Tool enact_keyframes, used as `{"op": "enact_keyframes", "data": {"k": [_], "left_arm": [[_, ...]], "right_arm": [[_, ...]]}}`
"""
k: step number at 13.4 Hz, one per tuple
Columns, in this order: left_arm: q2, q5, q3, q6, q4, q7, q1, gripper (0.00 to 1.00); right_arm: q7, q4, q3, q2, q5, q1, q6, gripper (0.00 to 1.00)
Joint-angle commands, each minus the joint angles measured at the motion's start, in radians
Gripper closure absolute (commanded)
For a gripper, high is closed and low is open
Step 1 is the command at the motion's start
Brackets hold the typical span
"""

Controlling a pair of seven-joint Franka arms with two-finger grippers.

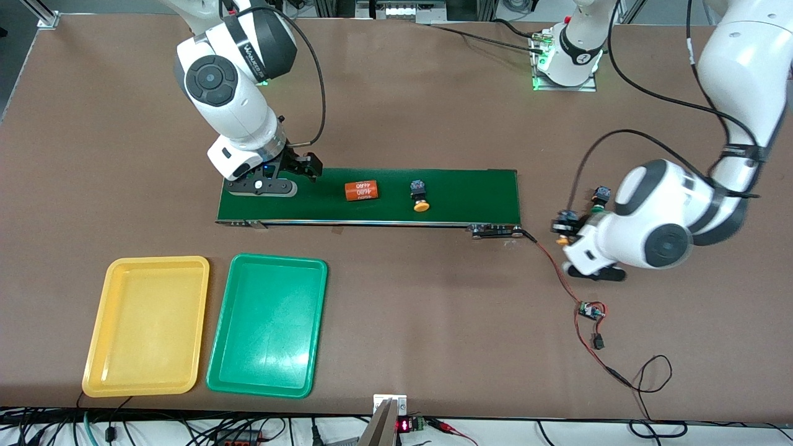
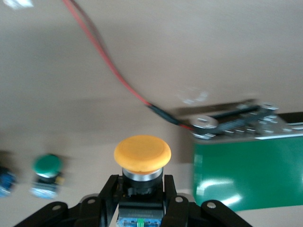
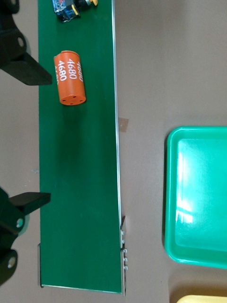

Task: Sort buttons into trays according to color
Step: 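Place the yellow button on the belt while the right gripper reaches the belt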

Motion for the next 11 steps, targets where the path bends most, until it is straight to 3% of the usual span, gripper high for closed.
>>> {"op": "enact_keyframes", "data": {"k": [1,3,5,6,7,8,9,11], "left_arm": [[-0.007,-0.021,-0.083,0.08,-0.115,-0.152,0.005,0.71],[-0.006,-0.025,-0.117,0.218,-0.204,-0.291,-0.007,0.71],[0.015,-0.027,-0.116,0.299,-0.227,-0.37,-0.065,0.7],[0.022,-0.025,-0.111,0.31,-0.226,-0.429,-0.097,0.65],[0.025,-0.025,-0.104,0.312,-0.223,-0.468,-0.131,0.55],[0.025,-0.024,-0.099,0.312,-0.221,-0.47,-0.137,0.21],[0.023,-0.019,-0.099,0.309,-0.22,-0.461,-0.136,0.0],[0.016,-0.021,-0.104,0.303,-0.211,-0.473,-0.124,0.0]], "right_arm": [[0.014,-0.01,0.005,-0.005,-0.018,-0.014,0.019,0.0],[0.013,-0.01,0.005,0.0,-0.021,-0.016,0.036,0.0],[0.013,-0.01,0.005,0.001,-0.021,-0.017,0.036,0.0],[0.013,-0.01,0.005,0.0,-0.021,-0.017,0.035,0.0],[0.013,-0.01,0.005,0.001,-0.021,-0.017,0.035,0.0],[0.013,-0.011,0.005,0.001,-0.022,-0.02,0.033,0.0],[0.013,-0.011,0.005,0.001,-0.023,-0.02,0.033,0.0],[0.013,-0.011,0.005,0.001,-0.023,-0.025,0.03,0.0]]}}
